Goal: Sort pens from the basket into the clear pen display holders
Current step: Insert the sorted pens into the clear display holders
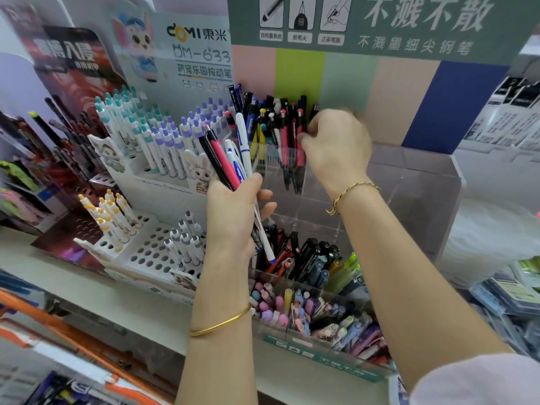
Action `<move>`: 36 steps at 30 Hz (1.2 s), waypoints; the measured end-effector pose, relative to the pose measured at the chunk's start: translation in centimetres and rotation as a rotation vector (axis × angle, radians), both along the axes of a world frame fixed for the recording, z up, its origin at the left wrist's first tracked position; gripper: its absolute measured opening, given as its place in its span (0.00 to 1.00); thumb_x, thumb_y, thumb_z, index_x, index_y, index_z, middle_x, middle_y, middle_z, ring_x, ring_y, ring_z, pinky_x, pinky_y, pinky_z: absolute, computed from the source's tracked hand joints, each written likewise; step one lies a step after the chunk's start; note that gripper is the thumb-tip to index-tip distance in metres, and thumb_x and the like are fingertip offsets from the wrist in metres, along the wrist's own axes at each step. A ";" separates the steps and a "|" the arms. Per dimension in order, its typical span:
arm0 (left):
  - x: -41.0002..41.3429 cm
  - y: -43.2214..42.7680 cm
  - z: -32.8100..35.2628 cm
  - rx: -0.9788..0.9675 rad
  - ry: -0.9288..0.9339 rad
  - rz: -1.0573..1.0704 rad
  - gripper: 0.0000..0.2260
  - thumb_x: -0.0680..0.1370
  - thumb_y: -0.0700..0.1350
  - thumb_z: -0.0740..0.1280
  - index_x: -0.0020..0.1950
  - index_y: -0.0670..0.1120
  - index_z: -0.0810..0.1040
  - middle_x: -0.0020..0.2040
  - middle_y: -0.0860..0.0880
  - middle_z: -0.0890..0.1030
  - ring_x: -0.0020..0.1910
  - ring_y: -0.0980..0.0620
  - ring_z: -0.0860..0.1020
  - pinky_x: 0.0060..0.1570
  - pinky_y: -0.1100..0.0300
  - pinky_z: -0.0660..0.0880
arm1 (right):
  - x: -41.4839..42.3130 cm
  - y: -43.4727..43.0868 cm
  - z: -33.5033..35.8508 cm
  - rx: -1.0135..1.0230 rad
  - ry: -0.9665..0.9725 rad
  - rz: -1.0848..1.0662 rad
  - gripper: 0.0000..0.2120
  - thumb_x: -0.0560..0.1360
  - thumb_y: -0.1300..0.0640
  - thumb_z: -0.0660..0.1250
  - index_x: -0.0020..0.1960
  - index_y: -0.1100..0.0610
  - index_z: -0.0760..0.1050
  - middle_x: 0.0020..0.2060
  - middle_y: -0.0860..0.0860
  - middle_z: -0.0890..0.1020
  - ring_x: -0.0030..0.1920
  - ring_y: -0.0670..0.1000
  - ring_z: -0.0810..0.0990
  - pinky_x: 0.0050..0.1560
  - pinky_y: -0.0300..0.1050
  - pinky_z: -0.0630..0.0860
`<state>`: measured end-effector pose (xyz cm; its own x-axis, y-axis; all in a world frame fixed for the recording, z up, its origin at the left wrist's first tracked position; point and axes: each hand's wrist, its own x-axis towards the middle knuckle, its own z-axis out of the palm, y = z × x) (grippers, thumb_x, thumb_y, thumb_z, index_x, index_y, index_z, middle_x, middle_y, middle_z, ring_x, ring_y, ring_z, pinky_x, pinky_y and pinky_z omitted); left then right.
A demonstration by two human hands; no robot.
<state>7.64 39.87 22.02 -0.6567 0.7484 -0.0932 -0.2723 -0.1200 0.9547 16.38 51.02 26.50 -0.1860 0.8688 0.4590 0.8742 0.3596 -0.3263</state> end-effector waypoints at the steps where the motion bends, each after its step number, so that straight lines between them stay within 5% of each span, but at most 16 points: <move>1: 0.0 -0.1 0.1 0.007 -0.006 -0.002 0.10 0.78 0.38 0.67 0.58 0.37 0.72 0.40 0.46 0.77 0.32 0.57 0.79 0.31 0.64 0.77 | 0.0 0.0 0.0 -0.017 -0.027 -0.007 0.10 0.77 0.51 0.66 0.51 0.56 0.80 0.52 0.57 0.79 0.57 0.61 0.74 0.44 0.46 0.64; 5: 0.3 -0.4 0.4 0.051 -0.018 -0.050 0.05 0.79 0.37 0.66 0.54 0.38 0.75 0.41 0.44 0.80 0.33 0.55 0.81 0.33 0.63 0.79 | 0.6 -0.6 0.4 -0.036 0.124 -0.009 0.13 0.76 0.50 0.68 0.55 0.58 0.76 0.55 0.57 0.78 0.56 0.60 0.75 0.48 0.48 0.68; 8: 0.5 -0.5 0.4 0.073 0.008 -0.102 0.02 0.79 0.37 0.65 0.51 0.42 0.75 0.41 0.45 0.82 0.35 0.53 0.83 0.35 0.61 0.79 | 1.3 -1.7 0.8 0.053 0.352 0.095 0.06 0.78 0.55 0.64 0.51 0.57 0.77 0.50 0.54 0.80 0.52 0.55 0.76 0.47 0.44 0.66; 12: 0.9 -0.2 0.4 0.084 0.065 -0.170 0.02 0.79 0.38 0.66 0.51 0.43 0.76 0.39 0.47 0.83 0.35 0.53 0.83 0.36 0.60 0.79 | 1.2 -3.7 0.9 -0.266 0.431 0.401 0.14 0.77 0.53 0.66 0.44 0.64 0.80 0.39 0.58 0.82 0.37 0.49 0.76 0.43 0.48 0.74; 15: 1.2 -0.1 0.4 0.089 0.094 -0.214 0.05 0.79 0.40 0.67 0.53 0.41 0.77 0.38 0.47 0.84 0.37 0.52 0.84 0.37 0.59 0.80 | 0.8 -3.9 0.2 -0.374 0.447 0.480 0.08 0.74 0.57 0.71 0.44 0.62 0.80 0.39 0.54 0.82 0.39 0.51 0.79 0.46 0.51 0.79; 19: 0.7 0.1 0.2 0.061 0.024 -0.147 0.02 0.80 0.36 0.63 0.50 0.42 0.74 0.44 0.43 0.83 0.43 0.48 0.85 0.41 0.53 0.82 | 0.5 -2.9 0.1 -0.251 0.760 0.377 0.06 0.73 0.59 0.70 0.39 0.55 0.75 0.36 0.53 0.82 0.37 0.52 0.81 0.39 0.52 0.78; 23: 0.2 0.0 0.2 0.021 0.008 -0.100 0.02 0.80 0.37 0.63 0.51 0.43 0.73 0.46 0.44 0.83 0.40 0.51 0.85 0.34 0.60 0.80 | 0.2 -2.3 0.8 -0.044 0.971 0.303 0.07 0.72 0.57 0.69 0.40 0.48 0.73 0.38 0.52 0.82 0.41 0.55 0.82 0.42 0.58 0.80; 32: 0.2 0.1 0.6 0.003 0.005 -0.077 0.03 0.80 0.38 0.64 0.53 0.43 0.74 0.43 0.47 0.83 0.33 0.57 0.82 0.30 0.65 0.77 | -0.8 -1.4 0.3 0.179 0.981 0.307 0.04 0.75 0.63 0.67 0.46 0.56 0.74 0.36 0.41 0.76 0.39 0.45 0.79 0.45 0.46 0.80; 36: 0.2 0.4 0.9 0.004 0.032 -0.090 0.03 0.80 0.38 0.64 0.53 0.44 0.75 0.42 0.48 0.82 0.33 0.57 0.82 0.31 0.65 0.77 | -1.0 -0.9 -0.1 0.205 0.809 0.265 0.03 0.74 0.63 0.68 0.48 0.60 0.77 0.37 0.43 0.77 0.39 0.45 0.76 0.45 0.41 0.76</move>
<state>7.79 40.22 22.96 -0.5897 0.8046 -0.0702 -0.2518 -0.1006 0.9625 15.33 50.13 26.41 0.0806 0.7294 0.6794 0.2815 0.6372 -0.7175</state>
